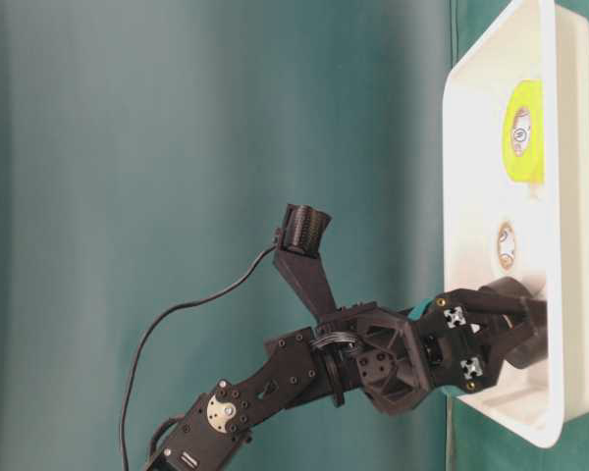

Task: Pick up the tape from a random location and place it into the white case.
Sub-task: 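Lower the black tape into the tray beside the white tape, then open the left gripper to release the black tape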

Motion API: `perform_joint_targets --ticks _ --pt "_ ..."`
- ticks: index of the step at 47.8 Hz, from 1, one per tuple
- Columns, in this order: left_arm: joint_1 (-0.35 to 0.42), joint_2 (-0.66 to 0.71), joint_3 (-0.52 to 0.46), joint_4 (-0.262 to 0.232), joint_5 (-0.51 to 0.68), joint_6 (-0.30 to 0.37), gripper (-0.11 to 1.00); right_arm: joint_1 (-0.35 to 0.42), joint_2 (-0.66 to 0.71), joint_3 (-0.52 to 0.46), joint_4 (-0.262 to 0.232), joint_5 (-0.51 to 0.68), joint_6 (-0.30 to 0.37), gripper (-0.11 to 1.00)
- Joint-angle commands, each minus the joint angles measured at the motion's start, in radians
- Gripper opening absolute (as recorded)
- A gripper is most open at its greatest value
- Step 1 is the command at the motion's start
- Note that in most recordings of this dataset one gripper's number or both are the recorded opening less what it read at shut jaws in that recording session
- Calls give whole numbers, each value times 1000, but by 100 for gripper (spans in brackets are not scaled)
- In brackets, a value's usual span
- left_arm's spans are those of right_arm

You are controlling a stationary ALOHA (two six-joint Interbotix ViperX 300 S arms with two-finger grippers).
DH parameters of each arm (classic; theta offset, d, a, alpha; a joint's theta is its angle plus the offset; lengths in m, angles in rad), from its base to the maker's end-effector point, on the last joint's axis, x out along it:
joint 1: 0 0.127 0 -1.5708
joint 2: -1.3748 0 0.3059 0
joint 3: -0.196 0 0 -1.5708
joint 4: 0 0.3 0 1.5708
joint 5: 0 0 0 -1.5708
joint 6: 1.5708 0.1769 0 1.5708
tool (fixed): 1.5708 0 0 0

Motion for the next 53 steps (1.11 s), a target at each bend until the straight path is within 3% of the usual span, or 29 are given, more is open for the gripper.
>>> perform_joint_targets --ticks 1,23,53 --pt "3 -34 -17 -2 -3 0 98 -2 5 -9 0 -9 -2 84" --pt "2 -110 -11 0 9 -2 97 -2 5 -9 -2 -9 -2 84" --pt "5 -268 -83 6 173 0 96 -2 5 -9 -2 -8 -2 84"
